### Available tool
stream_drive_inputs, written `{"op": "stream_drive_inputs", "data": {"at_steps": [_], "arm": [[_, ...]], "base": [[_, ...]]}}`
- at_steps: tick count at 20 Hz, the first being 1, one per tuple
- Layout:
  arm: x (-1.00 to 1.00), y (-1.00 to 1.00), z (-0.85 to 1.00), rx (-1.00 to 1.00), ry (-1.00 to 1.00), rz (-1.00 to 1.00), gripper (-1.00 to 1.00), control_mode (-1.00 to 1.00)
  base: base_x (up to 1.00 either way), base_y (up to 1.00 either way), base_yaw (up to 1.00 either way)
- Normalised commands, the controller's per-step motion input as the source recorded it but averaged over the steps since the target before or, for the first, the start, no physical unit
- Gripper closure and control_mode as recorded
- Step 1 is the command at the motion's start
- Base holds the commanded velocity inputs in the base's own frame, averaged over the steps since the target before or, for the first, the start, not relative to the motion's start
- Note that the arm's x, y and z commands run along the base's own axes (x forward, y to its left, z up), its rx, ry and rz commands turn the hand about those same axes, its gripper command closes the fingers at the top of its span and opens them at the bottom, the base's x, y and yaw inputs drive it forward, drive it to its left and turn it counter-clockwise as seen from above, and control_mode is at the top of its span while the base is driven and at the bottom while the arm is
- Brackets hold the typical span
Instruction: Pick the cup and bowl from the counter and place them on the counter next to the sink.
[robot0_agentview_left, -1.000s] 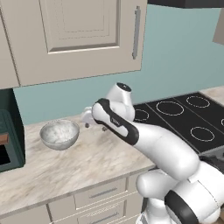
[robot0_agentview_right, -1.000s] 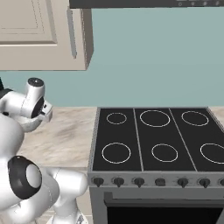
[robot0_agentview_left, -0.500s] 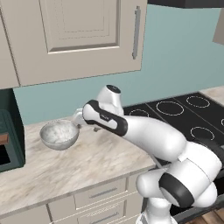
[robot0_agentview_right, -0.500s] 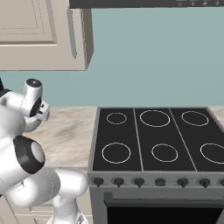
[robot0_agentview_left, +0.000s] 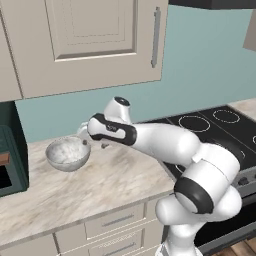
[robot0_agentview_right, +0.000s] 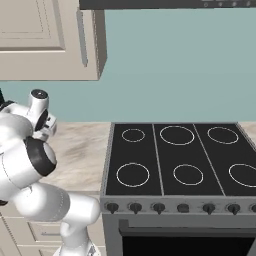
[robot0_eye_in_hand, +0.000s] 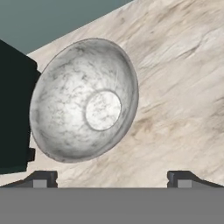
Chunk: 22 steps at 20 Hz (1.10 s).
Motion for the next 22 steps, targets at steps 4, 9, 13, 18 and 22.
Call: {"op": "stream_drive_inputs", "data": {"at_steps": [4,9,13,18,22], "arm": [[0.29,0.0,-0.01,0.0,0.0,0.0,-1.0,-1.0],[0.18,0.0,-0.08,0.0,0.0,0.0,-1.0,-1.0],[0.0,0.0,-0.13,0.0,0.0,0.0,-1.0,-1.0],[0.0,0.01,-0.31,0.0,0.0,0.0,-1.0,-1.0],[0.0,0.02,-0.26,0.0,0.0,0.0,-1.0,-1.0]], "base": [[0.0,0.0,0.0],[0.0,0.0,0.0],[0.0,0.0,0.0],[0.0,0.0,0.0],[0.0,0.0,0.0]]}}
